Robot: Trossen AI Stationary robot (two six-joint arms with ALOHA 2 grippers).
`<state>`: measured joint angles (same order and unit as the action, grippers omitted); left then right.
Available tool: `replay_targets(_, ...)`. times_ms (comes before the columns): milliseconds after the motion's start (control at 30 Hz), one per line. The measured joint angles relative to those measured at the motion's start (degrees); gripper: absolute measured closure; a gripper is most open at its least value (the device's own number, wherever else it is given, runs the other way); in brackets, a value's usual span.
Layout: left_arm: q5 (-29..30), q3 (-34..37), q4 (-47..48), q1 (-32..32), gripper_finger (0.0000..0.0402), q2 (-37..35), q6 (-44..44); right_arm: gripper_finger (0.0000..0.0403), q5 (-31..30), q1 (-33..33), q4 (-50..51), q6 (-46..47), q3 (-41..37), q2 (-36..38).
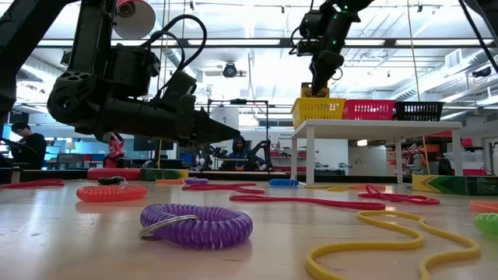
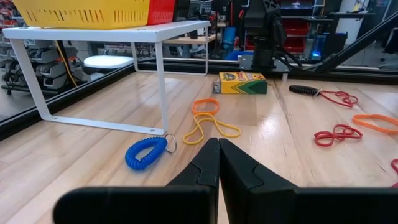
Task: Pick & Place Office Desk Supplies
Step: Put the yellow crayon box on the yellow basket
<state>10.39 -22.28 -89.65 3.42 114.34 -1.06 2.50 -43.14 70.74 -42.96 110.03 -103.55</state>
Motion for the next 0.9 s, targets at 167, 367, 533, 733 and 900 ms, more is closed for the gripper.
replay_targets(167, 0.02, -0.02, 0.02, 0.0, 0.0393, 0.0, -0.02, 0.0293, -0.07, -0.24, -0.82, -0.71, -2.74, 0.02)
replay_targets(367, 0.0, -0.01, 0.02, 0.0, 0.0393, 0.0, -0.01, 0.0293, -2.21, 0.36, -3.89, -1.07, -3.0, 0.04)
replay_targets(533, 0.0, 0.0, 0.05, 0.0, 0.0393, 0.0, -0.02, 0.0293, -3.69, 0.66, -4.71, -2.55, -3.0, 0.04)
replay_targets(733, 0.0, 0.0, 0.09, 0.0, 0.0393, 0.02, 0.0, 0.0293, -3.74, 0.84, -5.44, -2.75, -3.0, 0.04)
replay_targets(900, -0.05, 0.0, 0.11, 0.0, 0.0393, 0.02, -0.02, 0.0292, -3.74, 0.84, -5.85, -2.75, -3.0, 0.04)
